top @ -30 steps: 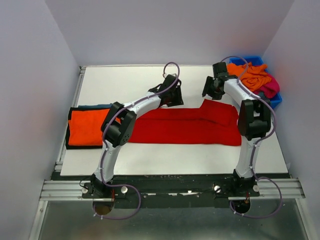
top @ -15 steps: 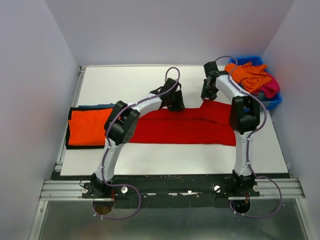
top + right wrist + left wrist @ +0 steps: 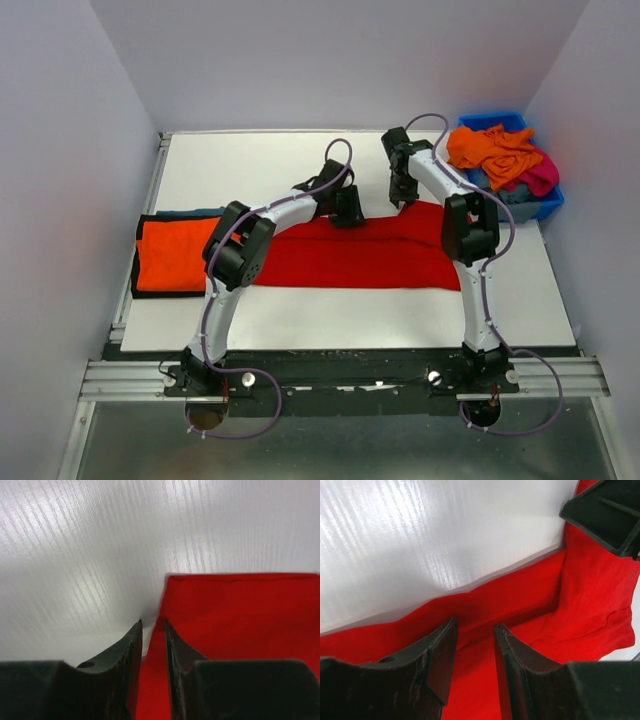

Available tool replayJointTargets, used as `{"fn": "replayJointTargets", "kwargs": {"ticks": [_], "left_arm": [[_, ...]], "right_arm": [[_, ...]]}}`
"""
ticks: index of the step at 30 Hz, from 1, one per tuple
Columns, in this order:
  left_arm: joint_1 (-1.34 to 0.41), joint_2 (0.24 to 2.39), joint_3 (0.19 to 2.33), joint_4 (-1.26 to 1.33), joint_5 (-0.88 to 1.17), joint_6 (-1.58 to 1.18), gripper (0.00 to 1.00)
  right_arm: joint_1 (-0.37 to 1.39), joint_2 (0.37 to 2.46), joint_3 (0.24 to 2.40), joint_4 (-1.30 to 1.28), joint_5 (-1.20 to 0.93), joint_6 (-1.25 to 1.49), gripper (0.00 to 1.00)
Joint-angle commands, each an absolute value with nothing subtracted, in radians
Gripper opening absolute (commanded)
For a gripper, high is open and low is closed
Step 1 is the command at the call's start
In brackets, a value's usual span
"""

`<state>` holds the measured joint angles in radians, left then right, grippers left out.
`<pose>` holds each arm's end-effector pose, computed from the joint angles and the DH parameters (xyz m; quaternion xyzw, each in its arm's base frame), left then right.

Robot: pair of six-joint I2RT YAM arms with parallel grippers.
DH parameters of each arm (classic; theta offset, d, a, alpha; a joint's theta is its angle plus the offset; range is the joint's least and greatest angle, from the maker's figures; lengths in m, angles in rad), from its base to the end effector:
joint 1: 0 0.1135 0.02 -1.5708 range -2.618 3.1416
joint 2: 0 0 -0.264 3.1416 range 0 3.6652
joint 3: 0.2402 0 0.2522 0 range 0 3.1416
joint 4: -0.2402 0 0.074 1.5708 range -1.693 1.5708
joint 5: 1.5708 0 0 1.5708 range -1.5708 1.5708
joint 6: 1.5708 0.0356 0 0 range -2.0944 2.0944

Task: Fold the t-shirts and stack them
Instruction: Fold the other side of the tshirt into a rectangle

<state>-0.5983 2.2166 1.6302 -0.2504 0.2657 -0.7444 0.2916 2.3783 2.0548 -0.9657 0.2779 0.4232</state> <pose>0.3985 -0.2830 0.1583 -0.0201 0.9262 -0.3180 0.2016 0.4742 0.1321 0.1710 0.0839 0.9772 -0.0799 0.1782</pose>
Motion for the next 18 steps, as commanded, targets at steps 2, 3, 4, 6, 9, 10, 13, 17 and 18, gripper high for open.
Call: {"fn": "replayJointTargets", "kwargs": {"ticks": [2,3,4,6,9,10,13,17,18], "left_arm": [[-0.581,2.174,1.597,-0.275,0.284,-0.715,0.50],[-0.581,2.177,1.595,-0.265,0.296,-0.719,0.50],[-0.580,2.181,1.595,-0.258,0.305,-0.724,0.50],[-0.581,2.190,1.597,-0.252,0.311,-0.729,0.50],[-0.581,2.203,1.600,-0.252,0.311,-0.729,0.50],[-0.578,2.204,1.601,-0.252,0.310,-0.727,0.50],[-0.581,2.210,1.606,-0.252,0.308,-0.727,0.50],[-0.584,2.215,1.618,-0.250,0.307,-0.719,0.49],[-0.587,2.215,1.621,-0.252,0.302,-0.713,0.49]], "right_arm": [[0.295,2.395,2.076,-1.042,0.331,0.452,0.26],[0.296,2.388,2.065,-1.040,0.330,0.459,0.21],[0.296,2.381,2.051,-1.032,0.330,0.459,0.11],[0.296,2.353,2.020,-1.017,0.351,0.466,0.01],[0.296,2.304,1.991,-1.008,0.402,0.456,0.01],[0.296,2.281,1.977,-1.009,0.423,0.456,0.01],[0.296,2.170,1.880,-0.965,0.454,0.446,0.01],[0.296,1.993,1.682,-0.882,0.443,0.442,0.01],[0.296,1.935,1.636,-0.864,0.431,0.442,0.01]]}}
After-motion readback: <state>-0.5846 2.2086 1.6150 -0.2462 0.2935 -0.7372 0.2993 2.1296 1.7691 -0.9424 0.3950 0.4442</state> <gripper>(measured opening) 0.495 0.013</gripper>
